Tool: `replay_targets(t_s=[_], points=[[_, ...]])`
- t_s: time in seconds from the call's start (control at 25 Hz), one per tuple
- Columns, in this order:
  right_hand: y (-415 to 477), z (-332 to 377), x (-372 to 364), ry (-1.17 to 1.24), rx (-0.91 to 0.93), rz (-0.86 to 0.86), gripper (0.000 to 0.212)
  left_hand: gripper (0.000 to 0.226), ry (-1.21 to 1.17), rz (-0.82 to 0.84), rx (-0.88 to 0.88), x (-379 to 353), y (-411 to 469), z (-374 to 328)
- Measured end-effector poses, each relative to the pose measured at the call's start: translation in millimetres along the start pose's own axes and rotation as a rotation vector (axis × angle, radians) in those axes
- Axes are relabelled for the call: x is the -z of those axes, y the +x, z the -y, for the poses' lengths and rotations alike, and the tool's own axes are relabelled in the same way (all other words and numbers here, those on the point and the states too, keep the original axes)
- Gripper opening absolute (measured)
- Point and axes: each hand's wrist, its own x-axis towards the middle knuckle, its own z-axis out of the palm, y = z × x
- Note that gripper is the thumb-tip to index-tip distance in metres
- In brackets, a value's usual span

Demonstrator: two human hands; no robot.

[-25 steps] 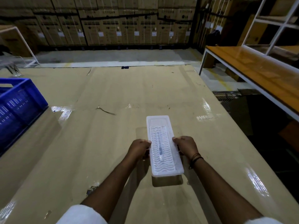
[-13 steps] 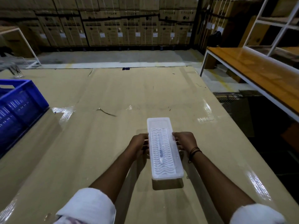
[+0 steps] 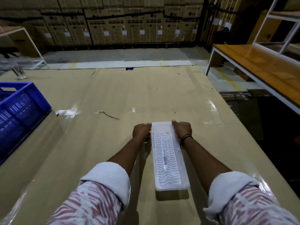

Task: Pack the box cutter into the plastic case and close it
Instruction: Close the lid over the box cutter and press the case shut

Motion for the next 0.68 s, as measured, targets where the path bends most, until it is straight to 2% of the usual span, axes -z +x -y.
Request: replay_targets(t_s=[0.24, 0.48, 0.68], points=[[9, -7, -6, 0.012, 0.012, -0.026, 0.046, 0.024, 0.027, -0.01, -0.028, -6, 19, 2], [8, -10, -14, 0.0, 0.027, -0.034, 0.038, 0.025, 0.034, 0.019, 0.025, -8, 26, 2], [10, -12, -14, 0.011, 0.015, -0.07, 0.046, 0.03, -0.055, 0.06, 0.103, -8, 28, 5]])
